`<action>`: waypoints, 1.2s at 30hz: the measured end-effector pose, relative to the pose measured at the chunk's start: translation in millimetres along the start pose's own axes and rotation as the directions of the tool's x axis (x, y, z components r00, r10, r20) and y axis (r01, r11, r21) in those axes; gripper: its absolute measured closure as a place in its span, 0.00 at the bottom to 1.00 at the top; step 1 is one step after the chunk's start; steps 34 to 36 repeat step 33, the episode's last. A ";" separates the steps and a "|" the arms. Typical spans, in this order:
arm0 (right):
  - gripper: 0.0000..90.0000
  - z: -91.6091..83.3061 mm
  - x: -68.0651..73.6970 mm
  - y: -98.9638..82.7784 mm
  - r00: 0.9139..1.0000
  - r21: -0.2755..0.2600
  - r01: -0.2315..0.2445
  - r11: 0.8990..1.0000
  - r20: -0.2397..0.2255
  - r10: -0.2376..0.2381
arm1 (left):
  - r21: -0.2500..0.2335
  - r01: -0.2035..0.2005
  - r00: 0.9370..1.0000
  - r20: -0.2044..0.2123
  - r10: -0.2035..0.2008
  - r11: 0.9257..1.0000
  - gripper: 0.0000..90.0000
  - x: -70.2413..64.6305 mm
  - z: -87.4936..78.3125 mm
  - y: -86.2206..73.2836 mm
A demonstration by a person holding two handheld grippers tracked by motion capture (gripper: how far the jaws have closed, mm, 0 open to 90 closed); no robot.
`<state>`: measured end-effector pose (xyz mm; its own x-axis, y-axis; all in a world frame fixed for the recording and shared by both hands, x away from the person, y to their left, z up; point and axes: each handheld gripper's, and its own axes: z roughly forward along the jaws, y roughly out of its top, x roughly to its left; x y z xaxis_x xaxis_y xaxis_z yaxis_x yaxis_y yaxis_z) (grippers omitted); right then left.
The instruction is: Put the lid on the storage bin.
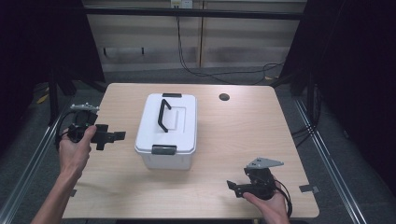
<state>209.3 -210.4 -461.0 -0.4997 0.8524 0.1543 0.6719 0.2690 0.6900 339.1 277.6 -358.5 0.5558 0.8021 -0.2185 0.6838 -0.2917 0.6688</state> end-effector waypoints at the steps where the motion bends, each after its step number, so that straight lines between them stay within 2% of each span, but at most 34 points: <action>1: 0.18 0.1 -0.1 0.1 1.000 -0.001 0.002 1.000 0.002 -0.002 | -0.009 -0.001 1.000 0.014 0.001 1.000 0.19 1.8 -2.3 -8.5; 7: 0.18 -0.2 -0.2 -0.3 1.000 -0.001 0.005 1.000 0.005 -0.005 | -0.035 0.000 1.000 0.004 0.000 0.999 0.20 2.6 -5.7 -34.9; 12: 0.18 0.4 -0.1 -0.3 1.000 0.000 0.005 1.000 0.010 -0.005 | -0.059 -0.014 1.000 -0.004 0.014 0.998 0.20 2.9 -6.0 -51.8; 14: 0.18 0.9 -0.4 -0.3 1.000 0.001 0.005 1.000 0.014 -0.005 | -0.068 -0.009 0.999 -0.047 0.006 0.998 0.20 1.4 -5.3 -58.8; 16: 0.18 1.0 -0.3 -0.5 1.000 0.002 0.006 1.000 0.016 -0.006 | -0.078 -0.011 0.998 -0.055 0.007 0.997 0.20 0.6 -5.2 -62.3; 17: 0.18 1.1 -0.3 -0.7 1.000 0.004 0.006 1.000 0.018 -0.007 | -0.084 -0.016 0.999 -0.042 0.012 0.996 0.20 -0.6 -3.5 -70.0; 19: 0.18 1.7 -0.5 -0.9 1.000 0.010 0.005 1.000 0.022 -0.005 | -0.064 -0.038 0.997 -0.063 0.034 0.997 0.20 -1.8 -1.8 -77.7; 21: 0.18 3.2 -1.1 -0.9 1.000 0.012 0.004 1.000 0.026 -0.004 | -0.059 -0.039 0.998 -0.049 0.036 0.997 0.20 -1.8 -1.0 -84.8; 30: 0.19 10.8 -4.5 -1.7 0.998 0.024 -0.022 0.999 0.053 0.020 | -0.094 -0.013 1.000 -0.011 0.012 0.996 0.20 -0.3 -2.5 -107.4; 32: 0.20 13.1 -6.2 -2.0 0.998 0.029 -0.024 0.999 0.065 0.022 | -0.079 -0.020 0.999 -0.031 0.018 0.997 0.20 1.3 -1.7 -111.5; 36: 0.20 13.1 -6.2 -2.0 0.998 0.029 -0.024 0.999 0.065 0.022 | -0.079 -0.020 0.999 -0.031 0.018 0.997 0.19 1.3 -1.7 -111.5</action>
